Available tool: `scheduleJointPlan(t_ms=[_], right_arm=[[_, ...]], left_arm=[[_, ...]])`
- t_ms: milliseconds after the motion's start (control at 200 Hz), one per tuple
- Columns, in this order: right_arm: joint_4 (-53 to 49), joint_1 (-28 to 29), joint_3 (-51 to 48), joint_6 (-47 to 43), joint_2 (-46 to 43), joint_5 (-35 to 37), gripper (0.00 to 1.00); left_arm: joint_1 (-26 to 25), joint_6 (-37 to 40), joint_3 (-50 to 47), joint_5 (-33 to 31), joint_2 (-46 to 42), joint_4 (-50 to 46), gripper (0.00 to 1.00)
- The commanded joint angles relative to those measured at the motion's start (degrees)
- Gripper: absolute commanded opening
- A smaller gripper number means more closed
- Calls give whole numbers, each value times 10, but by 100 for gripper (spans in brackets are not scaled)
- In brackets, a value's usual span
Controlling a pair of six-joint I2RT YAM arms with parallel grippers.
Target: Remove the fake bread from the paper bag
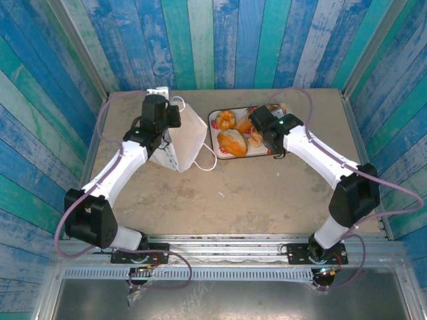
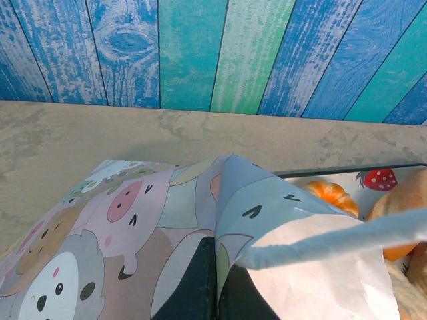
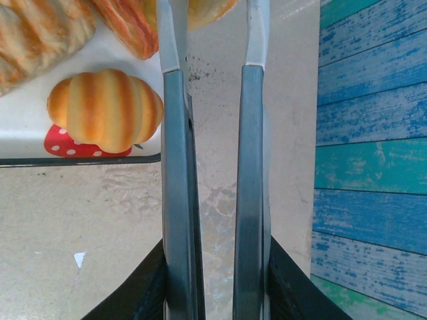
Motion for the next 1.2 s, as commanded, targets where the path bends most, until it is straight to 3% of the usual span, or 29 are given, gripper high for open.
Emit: scheduleJointPlan(t_ms=[0,391,631,922,1192], right_arm=[[-34,0,28,7,23,37,24],[-84,14,65,17,98,51,28],[-106,68,100,22,140,45,31],[-128,95,124,27,171,13,41],[-133,113,125,26,161,-33,42]], left_arm=[[0,-7,-6,4,-12,12,0],[0,-7,-5,3,-5,12,0],[0,-9,-6,4,-1,14,0],[0,-5,-6,2,-5,13,0],[0,-9,-6,10,-4,16,0]])
